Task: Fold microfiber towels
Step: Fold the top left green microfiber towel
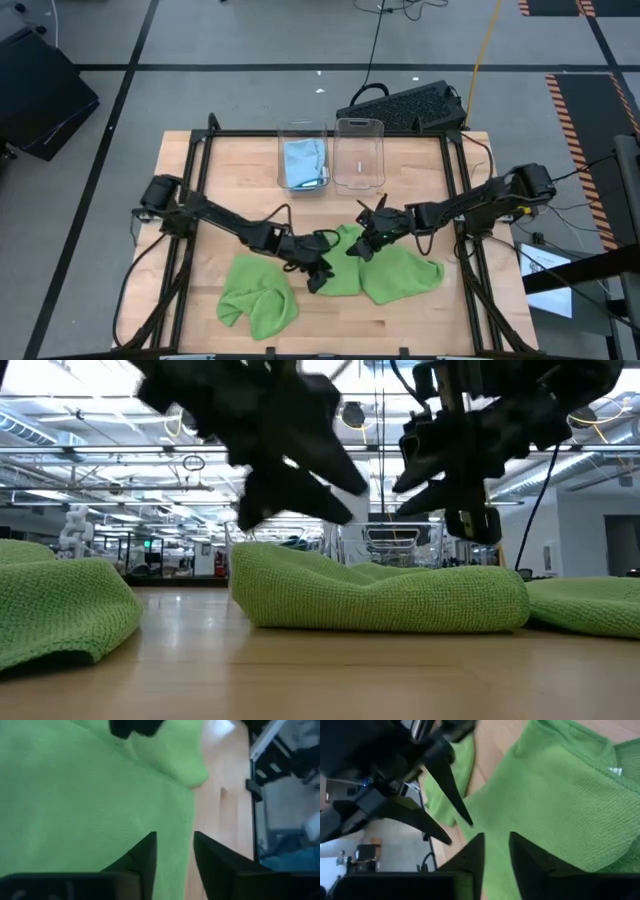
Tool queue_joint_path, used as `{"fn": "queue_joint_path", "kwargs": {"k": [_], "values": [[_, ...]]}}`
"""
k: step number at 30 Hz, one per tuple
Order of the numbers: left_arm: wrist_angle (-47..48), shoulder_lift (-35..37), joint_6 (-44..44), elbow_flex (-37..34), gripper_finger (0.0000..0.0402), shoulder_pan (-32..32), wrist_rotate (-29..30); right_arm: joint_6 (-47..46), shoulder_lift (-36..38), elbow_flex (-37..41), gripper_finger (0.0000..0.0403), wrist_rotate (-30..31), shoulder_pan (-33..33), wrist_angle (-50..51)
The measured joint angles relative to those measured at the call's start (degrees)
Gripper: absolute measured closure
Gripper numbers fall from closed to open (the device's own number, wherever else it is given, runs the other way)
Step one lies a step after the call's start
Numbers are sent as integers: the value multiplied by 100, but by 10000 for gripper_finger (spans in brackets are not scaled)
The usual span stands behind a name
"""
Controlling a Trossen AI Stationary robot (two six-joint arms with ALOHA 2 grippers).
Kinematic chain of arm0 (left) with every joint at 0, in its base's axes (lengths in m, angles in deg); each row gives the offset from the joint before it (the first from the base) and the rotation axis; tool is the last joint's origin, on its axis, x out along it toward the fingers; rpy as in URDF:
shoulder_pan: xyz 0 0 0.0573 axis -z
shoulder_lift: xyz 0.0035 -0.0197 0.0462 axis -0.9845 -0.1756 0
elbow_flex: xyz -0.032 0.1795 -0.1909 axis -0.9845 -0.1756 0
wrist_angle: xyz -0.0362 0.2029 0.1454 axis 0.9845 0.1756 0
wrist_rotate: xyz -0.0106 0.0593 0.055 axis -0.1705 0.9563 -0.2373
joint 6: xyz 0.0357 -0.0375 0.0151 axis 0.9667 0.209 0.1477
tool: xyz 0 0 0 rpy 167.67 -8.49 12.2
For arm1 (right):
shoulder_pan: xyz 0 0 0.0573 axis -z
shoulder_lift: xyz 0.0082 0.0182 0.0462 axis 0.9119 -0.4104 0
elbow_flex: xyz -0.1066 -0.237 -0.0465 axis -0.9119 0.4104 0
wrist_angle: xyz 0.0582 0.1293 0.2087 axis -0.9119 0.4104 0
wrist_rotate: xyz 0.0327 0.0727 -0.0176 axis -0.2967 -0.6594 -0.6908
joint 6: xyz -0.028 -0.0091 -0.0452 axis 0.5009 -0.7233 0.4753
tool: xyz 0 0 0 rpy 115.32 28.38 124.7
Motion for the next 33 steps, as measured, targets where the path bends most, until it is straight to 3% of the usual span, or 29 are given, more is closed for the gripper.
{"fn": "queue_joint_path", "kwargs": {"k": [5,12,21,27,33], "values": [[-11,-573,-155,2,325,8,-839,178,-444,-129,393,-122,79,-58],[323,-584,-180,-20,370,44,-809,245,-961,-143,396,-82,314,394],[204,-126,-100,19,363,-244,-777,236,-939,-191,402,-130,575,306],[551,162,370,5,360,-428,-48,464,-384,-166,402,-118,640,415],[1046,-78,752,-68,360,-693,226,516,193,-169,402,-98,561,920]]}}
